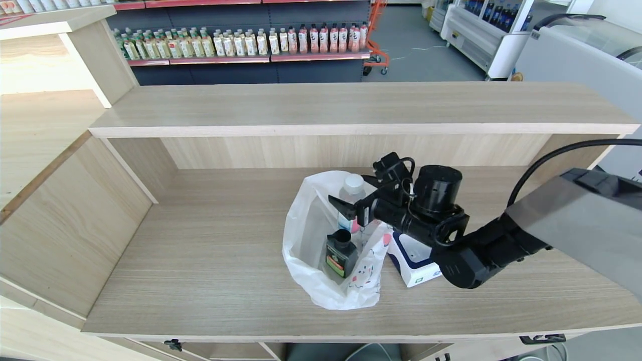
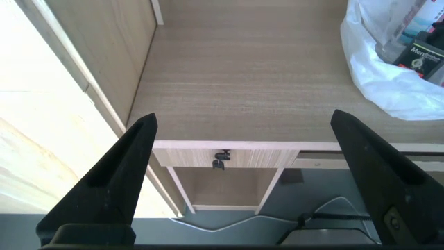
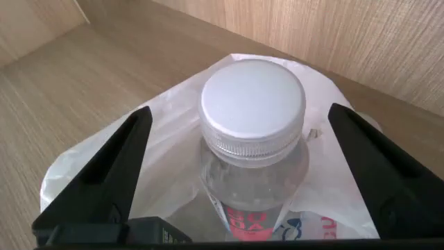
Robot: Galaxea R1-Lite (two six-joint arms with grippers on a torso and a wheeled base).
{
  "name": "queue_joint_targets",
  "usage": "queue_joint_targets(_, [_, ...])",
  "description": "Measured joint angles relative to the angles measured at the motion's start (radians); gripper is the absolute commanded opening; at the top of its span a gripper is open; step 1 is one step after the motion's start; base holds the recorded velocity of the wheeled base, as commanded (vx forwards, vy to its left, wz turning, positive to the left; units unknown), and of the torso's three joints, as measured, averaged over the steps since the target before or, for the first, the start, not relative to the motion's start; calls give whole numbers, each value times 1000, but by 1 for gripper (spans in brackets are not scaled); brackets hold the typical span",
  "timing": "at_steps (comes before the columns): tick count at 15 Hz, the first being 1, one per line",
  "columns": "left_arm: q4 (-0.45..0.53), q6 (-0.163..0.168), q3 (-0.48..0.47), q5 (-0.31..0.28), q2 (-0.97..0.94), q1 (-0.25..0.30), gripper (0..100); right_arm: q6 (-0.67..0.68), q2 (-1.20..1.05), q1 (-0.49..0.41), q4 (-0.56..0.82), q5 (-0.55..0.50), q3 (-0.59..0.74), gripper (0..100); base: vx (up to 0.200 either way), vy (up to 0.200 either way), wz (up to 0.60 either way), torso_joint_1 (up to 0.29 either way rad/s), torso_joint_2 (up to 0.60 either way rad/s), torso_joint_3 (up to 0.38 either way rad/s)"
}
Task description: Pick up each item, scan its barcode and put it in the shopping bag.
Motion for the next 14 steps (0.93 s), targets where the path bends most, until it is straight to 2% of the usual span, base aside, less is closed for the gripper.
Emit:
queue_joint_targets(6, [0,0,0,0,0,0,100,64,-316,-20,5,-2,235,100,0,0,0,0,0,0])
queue_joint_targets(8, [0,0,0,0,0,0,100,59,-468,-67,75,-5,316,100,0,0,0,0,0,0])
queue_joint_targets(10, [0,0,0,0,0,0,100,51,-647,-175,268,-32,371,100,0,0,0,0,0,0])
queue_joint_targets(12, [0,0,0,0,0,0,100,47,-840,-354,485,-87,425,100,0,0,0,0,0,0])
queue_joint_targets(14, [0,0,0,0,0,0,100,53,-1028,-479,576,-121,535,100,0,0,0,0,0,0])
